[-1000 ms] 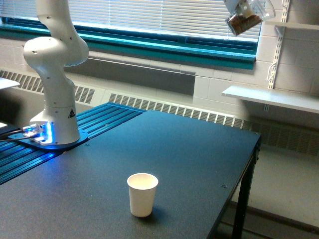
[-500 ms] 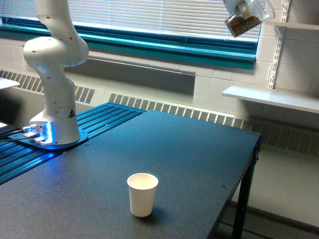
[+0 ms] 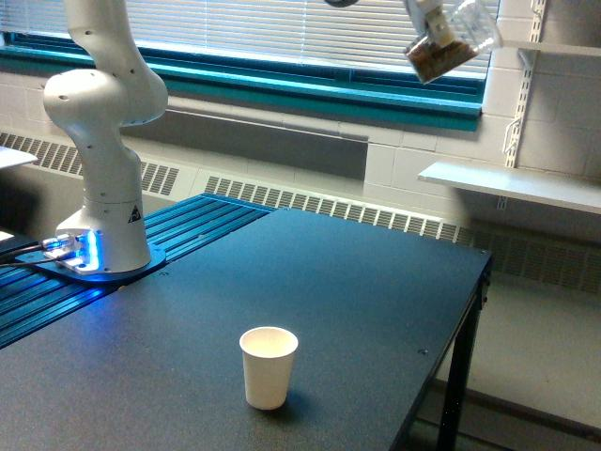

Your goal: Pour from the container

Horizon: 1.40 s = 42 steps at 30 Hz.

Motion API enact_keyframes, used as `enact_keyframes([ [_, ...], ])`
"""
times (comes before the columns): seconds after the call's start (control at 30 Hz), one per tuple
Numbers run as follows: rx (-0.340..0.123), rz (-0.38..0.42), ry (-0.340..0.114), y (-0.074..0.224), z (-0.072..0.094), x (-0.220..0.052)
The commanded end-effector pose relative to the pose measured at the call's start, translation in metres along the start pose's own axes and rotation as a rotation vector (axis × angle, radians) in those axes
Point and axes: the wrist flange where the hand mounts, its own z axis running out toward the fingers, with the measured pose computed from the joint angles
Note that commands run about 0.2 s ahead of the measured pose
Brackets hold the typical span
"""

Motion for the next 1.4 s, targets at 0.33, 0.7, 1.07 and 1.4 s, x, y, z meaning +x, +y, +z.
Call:
enact_keyframes([
  [0.33,-0.086,0.134,0.015,0.069,0.001,-0.008],
  [0.7,-0.153,0.216,-0.001,0.124,0.007,-0.025],
  [1.07,-0.230,0.290,-0.016,0.185,0.019,-0.036],
  [1.4,-0.284,0.365,-0.042,0.229,0.031,-0.044],
])
